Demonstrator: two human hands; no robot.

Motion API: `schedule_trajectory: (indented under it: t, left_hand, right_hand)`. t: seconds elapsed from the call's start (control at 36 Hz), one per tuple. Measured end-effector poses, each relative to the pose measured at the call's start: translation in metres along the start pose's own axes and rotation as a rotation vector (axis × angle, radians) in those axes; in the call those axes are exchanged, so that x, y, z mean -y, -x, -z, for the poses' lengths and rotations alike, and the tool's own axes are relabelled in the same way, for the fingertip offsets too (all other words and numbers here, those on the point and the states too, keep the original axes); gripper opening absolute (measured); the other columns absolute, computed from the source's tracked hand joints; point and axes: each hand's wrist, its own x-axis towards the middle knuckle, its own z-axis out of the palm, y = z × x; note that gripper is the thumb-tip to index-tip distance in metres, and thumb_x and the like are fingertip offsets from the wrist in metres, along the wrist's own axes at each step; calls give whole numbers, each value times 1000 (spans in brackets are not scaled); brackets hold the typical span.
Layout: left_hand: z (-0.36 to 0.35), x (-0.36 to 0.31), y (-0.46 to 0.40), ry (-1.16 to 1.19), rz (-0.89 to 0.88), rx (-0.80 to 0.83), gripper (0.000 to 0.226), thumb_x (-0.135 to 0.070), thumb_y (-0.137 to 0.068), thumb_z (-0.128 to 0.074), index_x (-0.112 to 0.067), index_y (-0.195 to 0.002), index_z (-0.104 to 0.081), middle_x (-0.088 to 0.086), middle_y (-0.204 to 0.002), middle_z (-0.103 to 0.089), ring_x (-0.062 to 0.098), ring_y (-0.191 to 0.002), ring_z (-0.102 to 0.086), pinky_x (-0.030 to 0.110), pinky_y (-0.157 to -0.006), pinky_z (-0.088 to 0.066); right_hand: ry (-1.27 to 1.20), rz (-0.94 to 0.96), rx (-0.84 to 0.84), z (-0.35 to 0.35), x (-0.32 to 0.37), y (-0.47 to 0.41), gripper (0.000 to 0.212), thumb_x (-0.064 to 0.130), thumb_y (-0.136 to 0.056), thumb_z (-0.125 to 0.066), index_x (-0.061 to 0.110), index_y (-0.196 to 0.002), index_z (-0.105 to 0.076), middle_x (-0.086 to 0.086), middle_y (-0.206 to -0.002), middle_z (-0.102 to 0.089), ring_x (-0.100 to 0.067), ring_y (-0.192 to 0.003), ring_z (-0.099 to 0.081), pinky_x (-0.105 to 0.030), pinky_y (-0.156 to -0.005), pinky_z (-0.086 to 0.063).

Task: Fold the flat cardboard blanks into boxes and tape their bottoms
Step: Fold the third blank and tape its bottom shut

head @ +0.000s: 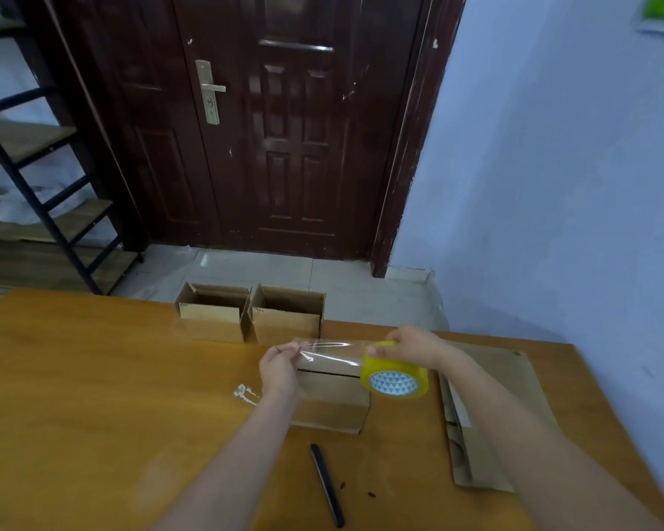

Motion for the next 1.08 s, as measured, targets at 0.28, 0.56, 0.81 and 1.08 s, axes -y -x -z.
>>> schedule_trajectory:
  t: [0.28, 0.56, 0.81, 1.08]
  left_hand:
    - [3, -8, 3, 14, -46, 37, 16, -1, -94, -48, -9, -84, -57, 17, -106, -66, 28, -102, -63, 43, -100, -46]
    - [-1, -37, 17, -64, -223, 99, 11, -5, -95, -49, -7, -92, -59, 9, -90, -65, 18, -85, -64, 28, -74, -55]
    - [-9, -79, 15, -29, -278, 53, 12, -1, -93, -52, -5, -85, -59, 10, -77, -63, 15, -58, -62, 28, -67, -58]
    - [6, -79, 6, -160, -219, 50, 11, -9, -96, -49, -11, -90, -58, 6, -84, -65, 18, -76, -65, 35, -72, -56]
  right_hand:
    - [-511, 70, 170, 12, -31, 8, 59, 50, -65, -72, 10, -107, -66, -9, -104, -69, -23, -95, -67, -36, -90, -51]
    - [-400, 144, -31, 27, -28, 8, 50, 60, -72, -68, 11, -74, -57, 0, -68, -60, -16, -64, -60, -25, -63, -45]
    - [154, -17, -64, 35, -3, 15, 47, 65, -82, -55, 22, -64, -47, 6, -63, -48, -10, -58, -46, -24, -53, -34]
    - [-403, 82, 32, 42, -43, 24, 77, 85, -57, -55, 12, -79, -67, -7, -76, -68, -20, -75, -64, -31, -77, -50]
